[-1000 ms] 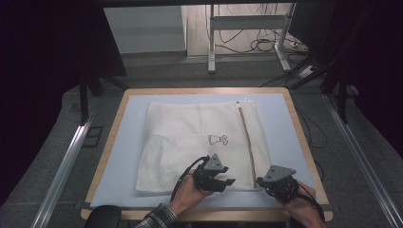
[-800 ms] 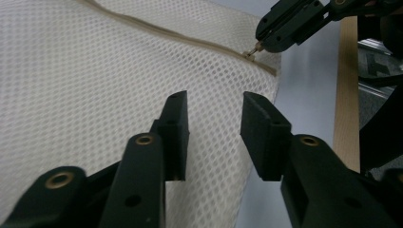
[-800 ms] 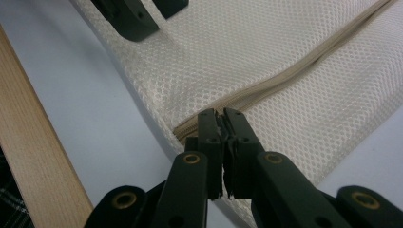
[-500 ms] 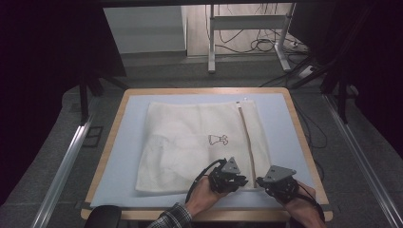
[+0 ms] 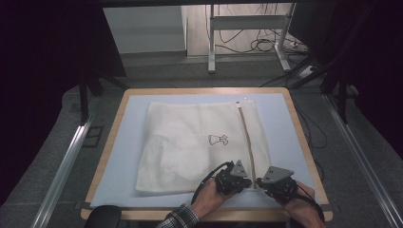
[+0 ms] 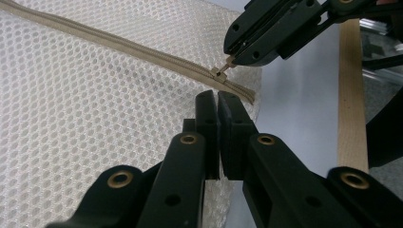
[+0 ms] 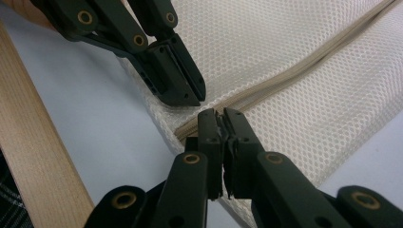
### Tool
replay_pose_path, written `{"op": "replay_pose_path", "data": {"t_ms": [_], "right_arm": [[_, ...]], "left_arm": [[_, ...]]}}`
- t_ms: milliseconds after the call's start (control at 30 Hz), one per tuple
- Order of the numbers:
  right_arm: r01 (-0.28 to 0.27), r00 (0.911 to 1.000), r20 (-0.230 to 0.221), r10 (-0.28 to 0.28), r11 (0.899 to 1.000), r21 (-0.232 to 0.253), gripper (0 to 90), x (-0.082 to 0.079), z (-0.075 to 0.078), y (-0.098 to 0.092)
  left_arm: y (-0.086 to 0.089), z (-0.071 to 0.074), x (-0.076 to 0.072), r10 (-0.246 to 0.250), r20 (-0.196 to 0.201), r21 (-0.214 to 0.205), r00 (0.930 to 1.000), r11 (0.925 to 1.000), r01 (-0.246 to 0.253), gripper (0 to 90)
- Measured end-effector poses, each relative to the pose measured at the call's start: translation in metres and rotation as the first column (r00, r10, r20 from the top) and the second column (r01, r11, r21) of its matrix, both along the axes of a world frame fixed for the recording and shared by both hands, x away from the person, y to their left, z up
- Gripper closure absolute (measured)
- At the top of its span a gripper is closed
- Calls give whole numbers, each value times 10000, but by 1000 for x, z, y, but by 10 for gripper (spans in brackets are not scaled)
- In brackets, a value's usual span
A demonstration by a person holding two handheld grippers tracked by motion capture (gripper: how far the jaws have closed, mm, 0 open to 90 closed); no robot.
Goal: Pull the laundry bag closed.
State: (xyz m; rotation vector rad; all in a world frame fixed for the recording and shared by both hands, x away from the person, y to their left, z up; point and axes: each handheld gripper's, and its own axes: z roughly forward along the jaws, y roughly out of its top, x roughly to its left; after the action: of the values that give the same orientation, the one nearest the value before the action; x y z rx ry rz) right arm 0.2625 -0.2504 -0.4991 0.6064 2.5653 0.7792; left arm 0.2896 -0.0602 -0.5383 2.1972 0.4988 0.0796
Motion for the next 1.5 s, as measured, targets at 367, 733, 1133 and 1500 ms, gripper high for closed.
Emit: {"op": "replay_pose_path", "data": {"t_ms": [367, 733, 1133, 1500], "right_arm": [[83, 9997, 250, -71, 9988, -476, 860, 1, -3, 4], [282, 9989, 393, -254, 9968, -742, 863, 12, -4, 7], [421, 9983, 433, -387, 9960, -789, 863, 22, -5, 7], [528, 9968, 642, -468, 9941, -944, 862, 34, -6, 8]], "left_arm": [[-1, 0, -3, 0, 310, 141, 9995, 9999, -4, 893], [-2, 0, -4, 31, 333, 152, 9994, 9999, -36, 895], [0, 1, -4, -152, 621, 482, 9980, 9988, 122, 895], [0, 1, -3, -163, 596, 453, 9981, 9989, 137, 895]]}}
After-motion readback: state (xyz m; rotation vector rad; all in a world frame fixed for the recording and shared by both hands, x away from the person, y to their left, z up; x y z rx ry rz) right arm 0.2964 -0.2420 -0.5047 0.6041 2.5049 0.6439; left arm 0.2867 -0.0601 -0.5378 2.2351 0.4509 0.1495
